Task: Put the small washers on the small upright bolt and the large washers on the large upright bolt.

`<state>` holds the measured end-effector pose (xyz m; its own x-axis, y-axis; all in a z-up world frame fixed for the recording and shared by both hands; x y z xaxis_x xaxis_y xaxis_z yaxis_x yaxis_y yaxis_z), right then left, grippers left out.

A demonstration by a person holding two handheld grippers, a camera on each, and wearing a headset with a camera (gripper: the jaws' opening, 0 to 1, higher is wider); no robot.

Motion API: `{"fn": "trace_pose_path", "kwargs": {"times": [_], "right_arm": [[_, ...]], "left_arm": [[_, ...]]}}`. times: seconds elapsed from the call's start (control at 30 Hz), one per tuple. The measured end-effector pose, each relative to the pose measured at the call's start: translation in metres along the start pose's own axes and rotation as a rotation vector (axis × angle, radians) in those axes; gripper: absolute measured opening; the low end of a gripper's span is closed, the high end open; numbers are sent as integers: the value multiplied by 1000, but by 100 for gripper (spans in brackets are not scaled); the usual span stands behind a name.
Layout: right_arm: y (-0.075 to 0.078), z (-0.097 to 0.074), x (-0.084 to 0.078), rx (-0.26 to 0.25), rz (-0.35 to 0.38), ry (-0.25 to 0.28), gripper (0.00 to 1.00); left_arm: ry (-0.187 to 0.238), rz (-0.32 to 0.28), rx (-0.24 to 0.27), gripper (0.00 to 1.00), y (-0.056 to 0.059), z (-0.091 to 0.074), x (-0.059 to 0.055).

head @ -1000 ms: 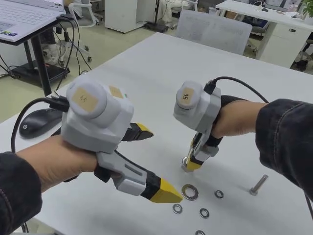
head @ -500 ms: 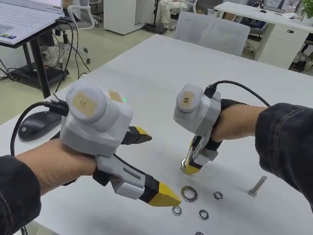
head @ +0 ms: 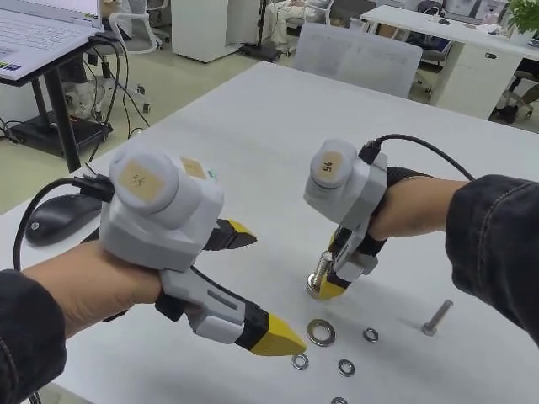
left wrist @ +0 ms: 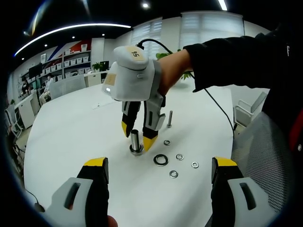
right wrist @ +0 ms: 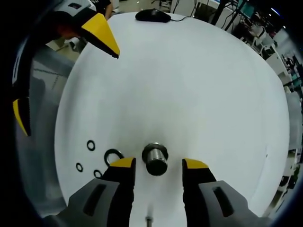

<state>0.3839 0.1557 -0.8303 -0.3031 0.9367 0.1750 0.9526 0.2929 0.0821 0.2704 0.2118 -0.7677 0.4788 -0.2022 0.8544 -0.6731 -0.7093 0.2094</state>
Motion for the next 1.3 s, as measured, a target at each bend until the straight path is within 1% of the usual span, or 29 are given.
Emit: {"fn": "trace_pose_path", "kwargs": {"times": [0.17,0.5,0.97,1.3], "right_arm": [[-3,-5,-3,-12,6,7,41],[-9,-16,-8,-46,41,33,41],[-24,-21,-20,-59,69,41,40],[-36,-22,-23,-55,82,42,40]], "left_arm": [[0,0,0,90,0,0,0],[-2,3,0,90,1,-1,0],[1,7,-3,90,2,-1,-1],[5,12,-7,90,3,-2,0]]}}
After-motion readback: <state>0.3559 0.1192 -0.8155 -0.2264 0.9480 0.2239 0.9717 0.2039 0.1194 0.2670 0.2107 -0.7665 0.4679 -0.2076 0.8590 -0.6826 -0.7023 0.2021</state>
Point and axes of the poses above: the centre of the closed fingertips' face, and the gripper's own axes: z roughly forward along the fingers, y roughly to its right, x roughly out of its top, the point moved 3 cm from there along -z, roughly backward along the fingers, and after that the axes turned 8 degrees about -z, right-handed, at the moved point
